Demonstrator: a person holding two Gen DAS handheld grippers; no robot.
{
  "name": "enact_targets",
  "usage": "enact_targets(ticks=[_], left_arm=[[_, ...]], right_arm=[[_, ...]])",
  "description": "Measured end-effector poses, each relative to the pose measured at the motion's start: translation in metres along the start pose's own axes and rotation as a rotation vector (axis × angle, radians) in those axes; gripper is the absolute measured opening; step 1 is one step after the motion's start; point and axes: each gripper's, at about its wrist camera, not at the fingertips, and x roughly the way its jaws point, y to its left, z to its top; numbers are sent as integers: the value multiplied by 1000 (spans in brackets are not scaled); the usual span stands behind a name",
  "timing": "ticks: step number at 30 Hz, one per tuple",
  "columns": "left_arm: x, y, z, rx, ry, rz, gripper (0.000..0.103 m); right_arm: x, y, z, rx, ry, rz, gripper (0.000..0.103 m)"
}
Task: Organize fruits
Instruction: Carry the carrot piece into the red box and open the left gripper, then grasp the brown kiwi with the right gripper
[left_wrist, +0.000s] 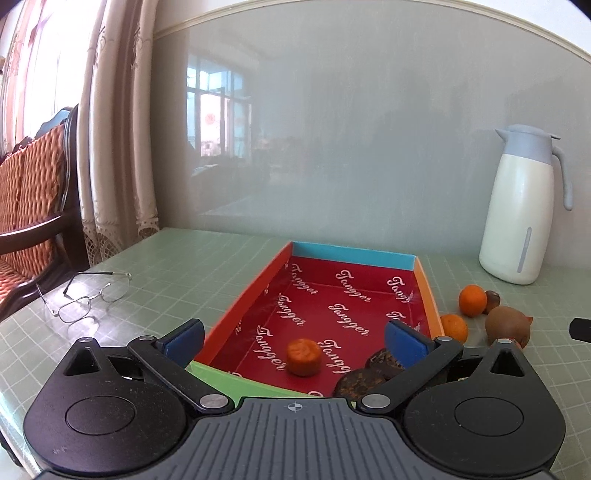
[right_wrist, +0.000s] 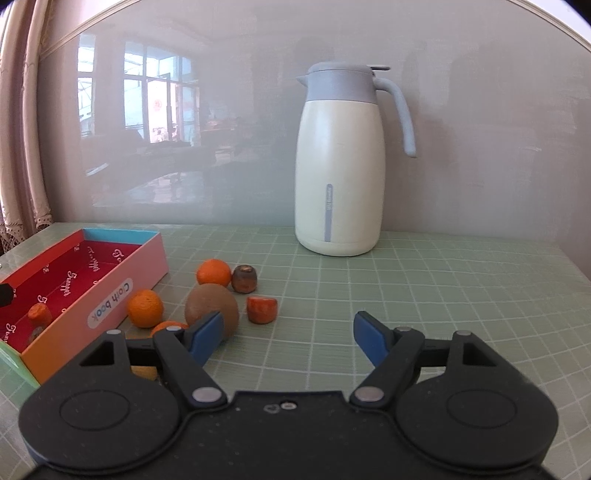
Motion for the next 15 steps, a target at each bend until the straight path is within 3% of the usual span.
enact_targets(ticks=[15], left_arm=[[3, 32, -5, -55, 15, 43, 103]], right_arm=[[22, 37, 5, -11, -4, 62, 77]])
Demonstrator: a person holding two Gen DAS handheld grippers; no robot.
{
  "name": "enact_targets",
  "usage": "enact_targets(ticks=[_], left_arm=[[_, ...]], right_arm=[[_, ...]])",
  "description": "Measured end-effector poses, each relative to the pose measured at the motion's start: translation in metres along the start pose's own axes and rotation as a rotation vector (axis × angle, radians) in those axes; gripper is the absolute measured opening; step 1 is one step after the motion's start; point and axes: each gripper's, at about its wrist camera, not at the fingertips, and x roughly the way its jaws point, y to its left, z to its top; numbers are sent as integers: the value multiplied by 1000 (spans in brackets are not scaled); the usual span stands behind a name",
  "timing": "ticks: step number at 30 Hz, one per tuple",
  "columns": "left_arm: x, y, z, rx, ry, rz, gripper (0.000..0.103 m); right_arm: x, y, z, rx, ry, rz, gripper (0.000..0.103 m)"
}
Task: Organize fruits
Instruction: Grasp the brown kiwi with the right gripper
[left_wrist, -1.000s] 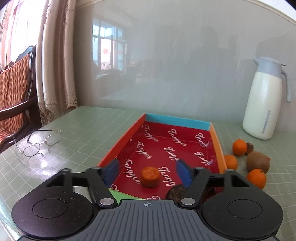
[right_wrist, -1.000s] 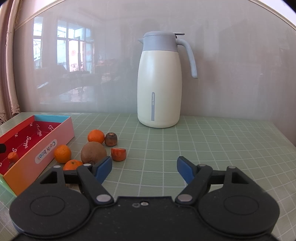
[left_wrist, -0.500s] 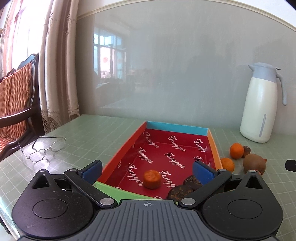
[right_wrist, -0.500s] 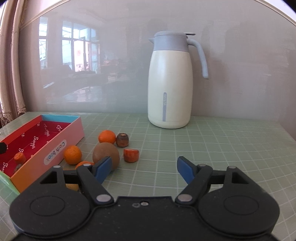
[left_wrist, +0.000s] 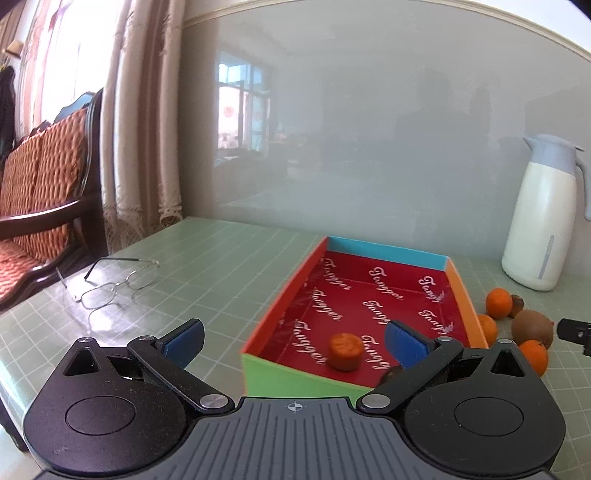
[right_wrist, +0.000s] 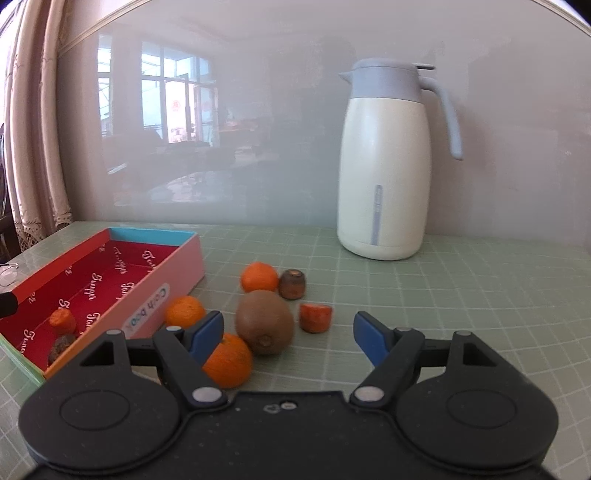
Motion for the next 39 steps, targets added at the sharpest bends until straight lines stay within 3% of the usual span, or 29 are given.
enact_targets(ticks=[10, 17, 23, 29, 31, 39], left_arm=[[4, 16, -1, -9, 0, 39, 103], [7, 36, 1, -55, -5, 114, 103], [11, 55, 1, -130, 14, 141, 103], [13, 59, -2, -137, 22, 146, 103], [14, 58, -1, -136, 24, 144, 103], [12, 59, -2, -130, 16, 144, 103]], right_arm=[[28, 13, 5, 24, 39, 8, 72], [45, 16, 5, 46, 96, -4, 54], [59, 12, 4, 59, 134, -46, 57], [73, -7, 4, 168, 189, -6, 55], [73, -10, 4, 190, 199, 18, 50], [60, -6, 8, 191, 151, 28, 48]])
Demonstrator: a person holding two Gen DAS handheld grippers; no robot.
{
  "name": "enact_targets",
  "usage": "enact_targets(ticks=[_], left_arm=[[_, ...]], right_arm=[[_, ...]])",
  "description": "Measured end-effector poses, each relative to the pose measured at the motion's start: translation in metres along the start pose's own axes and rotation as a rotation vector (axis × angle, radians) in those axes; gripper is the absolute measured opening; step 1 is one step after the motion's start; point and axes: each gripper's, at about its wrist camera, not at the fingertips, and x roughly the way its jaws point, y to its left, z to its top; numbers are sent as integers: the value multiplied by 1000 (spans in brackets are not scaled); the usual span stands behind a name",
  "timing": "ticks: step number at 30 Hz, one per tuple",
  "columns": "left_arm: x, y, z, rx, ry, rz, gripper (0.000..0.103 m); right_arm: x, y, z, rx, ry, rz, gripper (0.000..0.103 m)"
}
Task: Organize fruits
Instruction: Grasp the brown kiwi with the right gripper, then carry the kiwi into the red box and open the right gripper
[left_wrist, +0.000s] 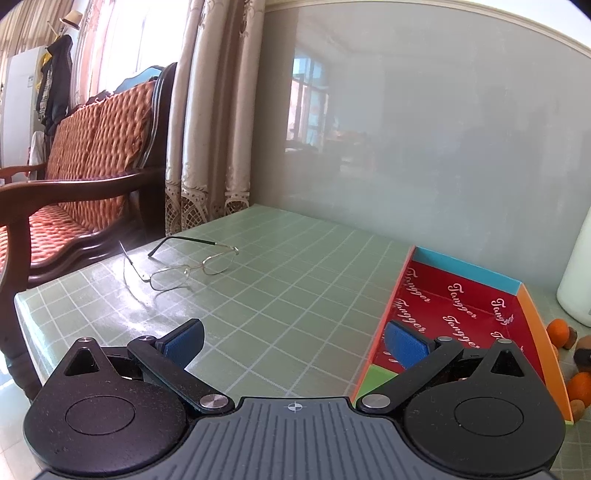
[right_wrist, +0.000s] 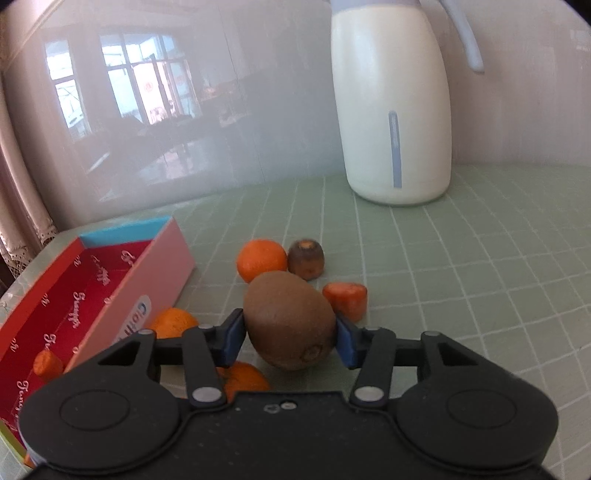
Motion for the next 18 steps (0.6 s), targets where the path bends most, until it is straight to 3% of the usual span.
enact_targets(ticks=[9, 18], left_arm=[[-3, 11, -3, 1, 8, 11, 103], [-3, 32, -3, -3, 4, 57, 103]], right_arm=[[-21, 22, 4, -56, -69, 59, 48], [-32, 74, 1, -137, -124, 171, 48]])
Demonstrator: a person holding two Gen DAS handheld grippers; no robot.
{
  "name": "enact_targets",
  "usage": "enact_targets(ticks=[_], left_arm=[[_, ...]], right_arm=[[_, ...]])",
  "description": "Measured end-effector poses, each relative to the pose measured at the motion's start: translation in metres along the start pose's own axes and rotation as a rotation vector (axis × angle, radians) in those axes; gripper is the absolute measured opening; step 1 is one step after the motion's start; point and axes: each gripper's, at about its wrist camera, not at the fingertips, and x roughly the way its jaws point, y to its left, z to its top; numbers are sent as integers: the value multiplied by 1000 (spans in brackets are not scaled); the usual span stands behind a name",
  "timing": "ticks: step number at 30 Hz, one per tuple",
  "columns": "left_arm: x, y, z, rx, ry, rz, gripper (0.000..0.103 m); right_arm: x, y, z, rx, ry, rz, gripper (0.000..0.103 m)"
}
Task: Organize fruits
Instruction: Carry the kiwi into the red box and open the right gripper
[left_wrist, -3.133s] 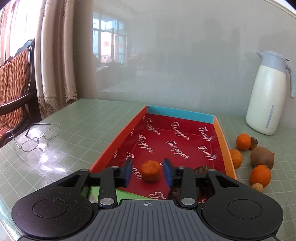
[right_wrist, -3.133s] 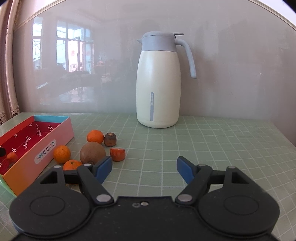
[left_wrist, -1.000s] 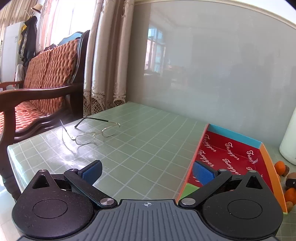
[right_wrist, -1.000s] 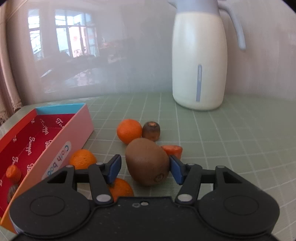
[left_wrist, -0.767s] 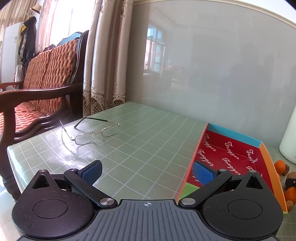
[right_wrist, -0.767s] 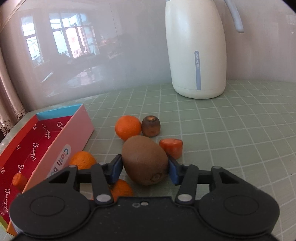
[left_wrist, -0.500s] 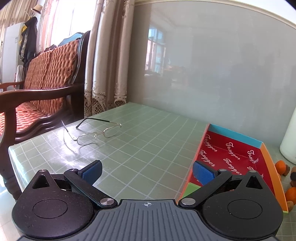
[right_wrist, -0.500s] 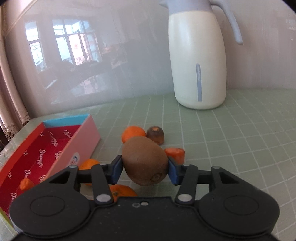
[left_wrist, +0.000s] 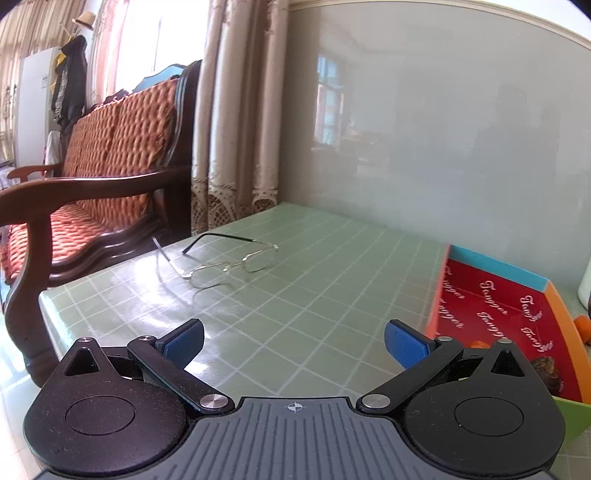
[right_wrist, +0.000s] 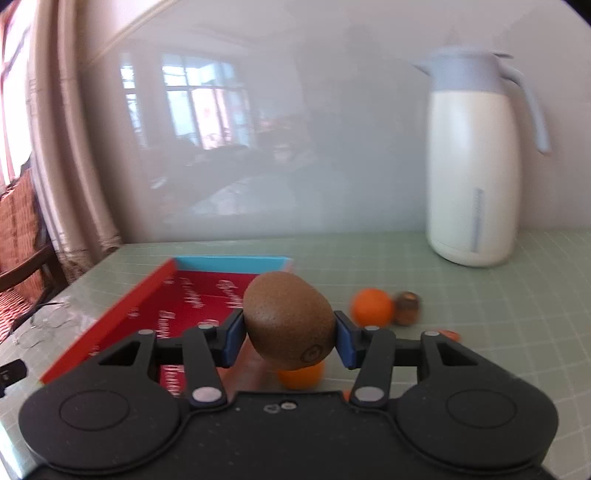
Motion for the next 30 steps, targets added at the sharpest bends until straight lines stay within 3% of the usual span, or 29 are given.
enact_targets(ticks=[9, 15, 17, 18, 23, 30], left_arm=[[2, 8, 0, 7, 6, 3, 103], [2, 14, 0, -10, 12, 4, 103], [2, 14, 0, -11, 13, 0, 103], [1, 13, 0, -9, 12, 0, 103], [-2, 8, 0, -5, 4, -14, 103], [-11, -12, 3, 3, -28, -80, 103]], right_arm=[[16, 59, -14, -106, 16, 88, 48], [30, 75, -21, -149, 74, 79, 50], [24, 77, -23, -168, 49, 65, 54], [18, 76, -22, -165, 18, 61, 60], [-8, 51, -10, -85, -112, 19, 63], [-34, -23, 1, 80, -169, -98, 64]])
